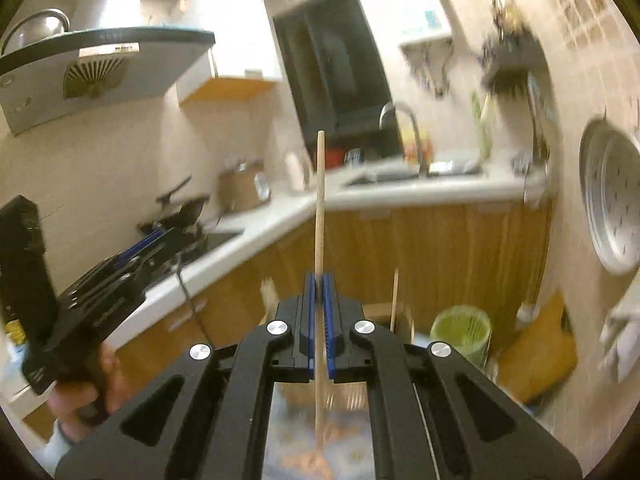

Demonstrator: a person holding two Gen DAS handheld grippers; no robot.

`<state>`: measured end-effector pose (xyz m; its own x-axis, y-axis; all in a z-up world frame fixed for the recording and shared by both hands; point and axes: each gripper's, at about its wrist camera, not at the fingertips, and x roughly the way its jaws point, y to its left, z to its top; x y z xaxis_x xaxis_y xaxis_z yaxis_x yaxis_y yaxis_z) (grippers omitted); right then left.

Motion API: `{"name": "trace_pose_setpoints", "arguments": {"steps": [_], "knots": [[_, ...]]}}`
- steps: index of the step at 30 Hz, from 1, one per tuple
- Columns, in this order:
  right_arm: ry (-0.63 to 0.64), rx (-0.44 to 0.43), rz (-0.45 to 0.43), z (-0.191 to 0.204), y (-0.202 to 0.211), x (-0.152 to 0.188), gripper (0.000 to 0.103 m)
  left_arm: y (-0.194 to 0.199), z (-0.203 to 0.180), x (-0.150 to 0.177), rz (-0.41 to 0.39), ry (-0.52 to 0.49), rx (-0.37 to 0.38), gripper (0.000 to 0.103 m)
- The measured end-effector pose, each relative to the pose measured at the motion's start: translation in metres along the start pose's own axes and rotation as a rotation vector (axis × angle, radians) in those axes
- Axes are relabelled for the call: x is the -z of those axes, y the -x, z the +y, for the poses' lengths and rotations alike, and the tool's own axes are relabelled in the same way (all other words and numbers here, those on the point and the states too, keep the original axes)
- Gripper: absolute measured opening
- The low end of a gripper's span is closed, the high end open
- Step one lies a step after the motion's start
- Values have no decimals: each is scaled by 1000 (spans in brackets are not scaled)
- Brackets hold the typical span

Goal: Organize utensils
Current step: 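Lift the spoon into the beige holder and release while the right gripper drops the chopstick in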

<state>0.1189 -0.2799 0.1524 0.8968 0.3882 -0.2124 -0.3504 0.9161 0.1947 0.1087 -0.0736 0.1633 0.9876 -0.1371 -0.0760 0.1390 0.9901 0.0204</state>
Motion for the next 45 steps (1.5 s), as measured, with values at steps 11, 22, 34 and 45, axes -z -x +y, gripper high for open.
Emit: {"name": "trace_pose_setpoints", "arguments": {"steps": [11, 22, 34, 45], "knots": [[21, 114, -125, -15, -54, -3, 3, -44, -10, 21, -64, -50, -123, 32], [-15, 194, -99, -44, -99, 36, 3, -59, -13, 53, -115, -74, -186, 32], [-2, 207, -82, -47, -111, 68, 3, -78, -2, 76, -45, -22, -138, 34], [-58, 117, 26, -57, -52, 71, 55, -33, 27, 64, -28, 75, -42, 68]]}}
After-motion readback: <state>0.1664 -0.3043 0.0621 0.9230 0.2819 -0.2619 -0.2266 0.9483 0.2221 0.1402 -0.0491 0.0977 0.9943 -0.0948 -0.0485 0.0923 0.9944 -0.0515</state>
